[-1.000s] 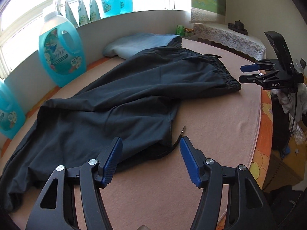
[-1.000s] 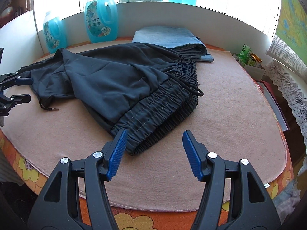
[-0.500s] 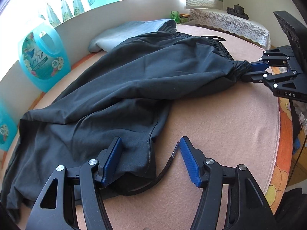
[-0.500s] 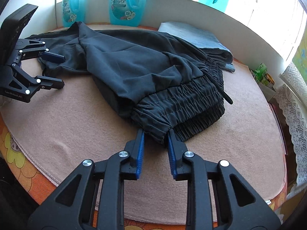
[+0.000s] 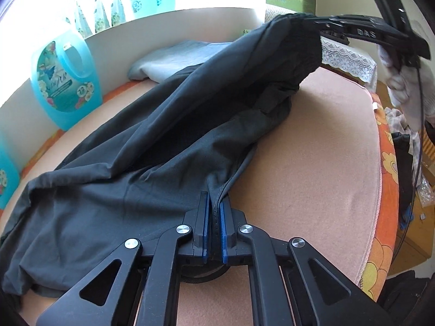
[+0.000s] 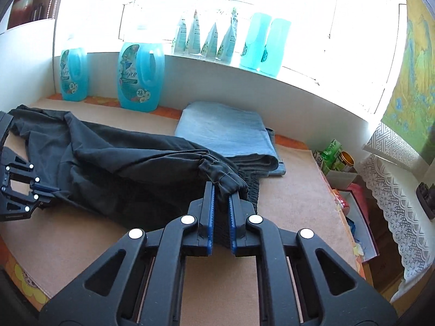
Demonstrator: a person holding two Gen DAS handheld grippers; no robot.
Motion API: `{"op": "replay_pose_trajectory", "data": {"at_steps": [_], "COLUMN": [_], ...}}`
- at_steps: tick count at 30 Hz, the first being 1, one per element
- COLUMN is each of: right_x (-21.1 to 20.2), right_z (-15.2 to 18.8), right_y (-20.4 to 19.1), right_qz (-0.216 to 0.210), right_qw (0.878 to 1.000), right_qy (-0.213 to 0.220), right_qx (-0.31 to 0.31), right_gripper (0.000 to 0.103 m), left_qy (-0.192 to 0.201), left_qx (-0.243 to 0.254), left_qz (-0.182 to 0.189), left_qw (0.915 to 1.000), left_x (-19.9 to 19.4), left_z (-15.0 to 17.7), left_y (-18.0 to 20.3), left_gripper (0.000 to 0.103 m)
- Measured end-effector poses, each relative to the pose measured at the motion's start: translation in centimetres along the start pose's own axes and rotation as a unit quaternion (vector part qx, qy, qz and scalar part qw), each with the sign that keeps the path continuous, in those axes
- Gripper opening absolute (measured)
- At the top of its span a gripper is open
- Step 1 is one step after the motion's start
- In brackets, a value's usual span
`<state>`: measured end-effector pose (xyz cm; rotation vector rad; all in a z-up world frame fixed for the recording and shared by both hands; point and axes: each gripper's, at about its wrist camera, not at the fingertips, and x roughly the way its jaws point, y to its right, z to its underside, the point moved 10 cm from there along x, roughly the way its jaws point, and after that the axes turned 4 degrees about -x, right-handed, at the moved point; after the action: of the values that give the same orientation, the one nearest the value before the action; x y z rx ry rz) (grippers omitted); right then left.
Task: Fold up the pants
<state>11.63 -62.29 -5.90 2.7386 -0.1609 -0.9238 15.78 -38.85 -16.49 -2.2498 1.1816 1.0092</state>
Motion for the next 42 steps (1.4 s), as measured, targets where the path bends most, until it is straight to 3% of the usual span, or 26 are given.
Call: {"op": "replay_pose_trajectory", "data": {"at_steps": [3, 6, 12, 14, 17, 19, 20, 24, 28, 30, 32, 36, 40, 42], "right_x": [3.5, 7.8, 17.5, 18.8, 17.5, 15.4, 14.3, 10.8, 9.3, 9.1, 9.1, 10.1, 11.8, 12.3], "right_z": [-2.2, -3.5, -2.3, -1.5, -1.4, -0.6, 0.2, 4.5, 9.1, 10.4, 10.9, 10.3, 10.4, 9.9], "right_y": [2.2, 3.5, 4.9, 5.5, 7.0, 8.3, 8.8, 9.1, 8.7, 8.0, 7.1, 6.2, 6.2, 6.1], "right_qz": [0.022, 0.012, 0.006, 0.003, -0.01, 0.001, 0.002, -0.019, -0.037, -0.069, -0.099, -0.131, -0.127, -0.122], "right_qw": [1.0, 0.999, 0.992, 0.989, 0.986, 0.982, 0.98, 0.964, 0.936, 0.919, 0.903, 0.884, 0.869, 0.873], "right_qy": [-0.009, -0.028, -0.113, -0.132, -0.124, -0.114, -0.112, -0.135, -0.164, -0.168, -0.167, -0.157, -0.154, -0.139], "right_qx": [0.005, 0.026, 0.051, 0.065, 0.114, 0.148, 0.165, 0.231, 0.309, 0.35, 0.382, 0.421, 0.452, 0.452], "right_gripper": [0.008, 0.008, 0.008, 0.009, 0.022, 0.058, 0.063, 0.064, 0.066, 0.066, 0.066, 0.066, 0.068, 0.067], "left_qy": [0.001, 0.001, -0.005, -0.007, -0.006, -0.005, -0.004, -0.001, 0.0, 0.0, 0.0, 0.003, 0.003, 0.002], "left_qx": [0.005, 0.006, 0.007, 0.003, -0.003, -0.003, -0.002, -0.002, 0.001, 0.003, 0.004, 0.001, -0.005, -0.008], "left_qz": [0.008, 0.014, 0.022, 0.028, 0.032, 0.032, 0.032, 0.037, 0.04, 0.039, 0.037, 0.034, 0.033, 0.033], "left_qw": [1.0, 0.9999, 0.9997, 0.9996, 0.9995, 0.9995, 0.9995, 0.9993, 0.9992, 0.9992, 0.9993, 0.9994, 0.9995, 0.9994], "left_x": [-0.5, -0.4, 0.1, 0.2, 0.2, 0.1, 0.1, 0.0, 0.0, 0.0, -0.1, -0.5, -1.0, -1.1], "left_z": [0.1, -0.1, 0.2, 0.3, 0.3, 0.3, 0.2, 0.2, 0.2, 0.3, 0.3, 0.3, 0.4, 0.4], "left_y": [0.3, 0.4, 0.4, 0.3, 0.1, 0.1, 0.0, 0.3, 0.6, 0.7, 0.7, 0.5, 0.3, 0.1], "left_gripper": [0.004, 0.003, 0.003, 0.003, 0.003, 0.003, 0.003, 0.003, 0.003, 0.003, 0.003, 0.003, 0.003, 0.003]}}
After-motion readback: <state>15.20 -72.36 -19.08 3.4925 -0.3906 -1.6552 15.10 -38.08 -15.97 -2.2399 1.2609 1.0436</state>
